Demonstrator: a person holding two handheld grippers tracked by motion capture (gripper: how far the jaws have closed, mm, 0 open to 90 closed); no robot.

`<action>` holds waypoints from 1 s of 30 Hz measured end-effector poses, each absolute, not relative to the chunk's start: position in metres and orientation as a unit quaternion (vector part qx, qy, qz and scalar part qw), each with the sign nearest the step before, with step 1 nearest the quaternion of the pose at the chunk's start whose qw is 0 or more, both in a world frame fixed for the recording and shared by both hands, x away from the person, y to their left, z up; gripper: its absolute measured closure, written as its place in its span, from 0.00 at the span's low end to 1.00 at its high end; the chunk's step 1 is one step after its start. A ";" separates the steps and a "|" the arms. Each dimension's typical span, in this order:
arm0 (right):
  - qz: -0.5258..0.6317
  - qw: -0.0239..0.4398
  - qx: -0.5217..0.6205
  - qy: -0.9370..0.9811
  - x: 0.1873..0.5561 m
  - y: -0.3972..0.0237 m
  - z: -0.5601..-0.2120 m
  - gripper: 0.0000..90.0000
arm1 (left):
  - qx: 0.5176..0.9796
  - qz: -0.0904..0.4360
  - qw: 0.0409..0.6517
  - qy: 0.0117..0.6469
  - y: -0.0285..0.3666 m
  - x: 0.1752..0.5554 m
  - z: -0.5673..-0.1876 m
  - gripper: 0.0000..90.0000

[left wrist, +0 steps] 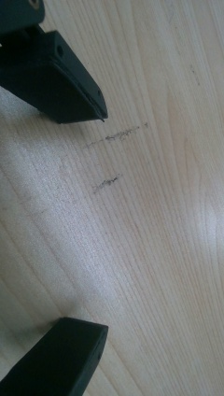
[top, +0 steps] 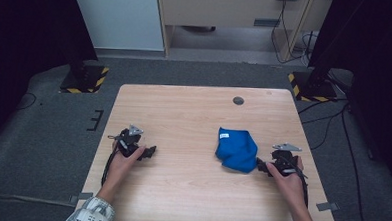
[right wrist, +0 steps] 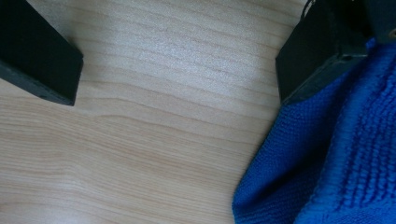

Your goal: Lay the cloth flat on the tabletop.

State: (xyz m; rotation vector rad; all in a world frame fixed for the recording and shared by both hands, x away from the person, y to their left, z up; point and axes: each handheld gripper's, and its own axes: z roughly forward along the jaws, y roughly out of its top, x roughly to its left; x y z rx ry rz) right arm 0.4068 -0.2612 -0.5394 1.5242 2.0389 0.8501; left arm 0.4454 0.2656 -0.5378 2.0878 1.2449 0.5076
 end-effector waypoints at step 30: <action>0.434 0.207 0.445 0.756 0.384 -0.228 -0.494 0.50 | 0.800 0.218 0.335 0.448 0.256 0.435 -0.526 0.10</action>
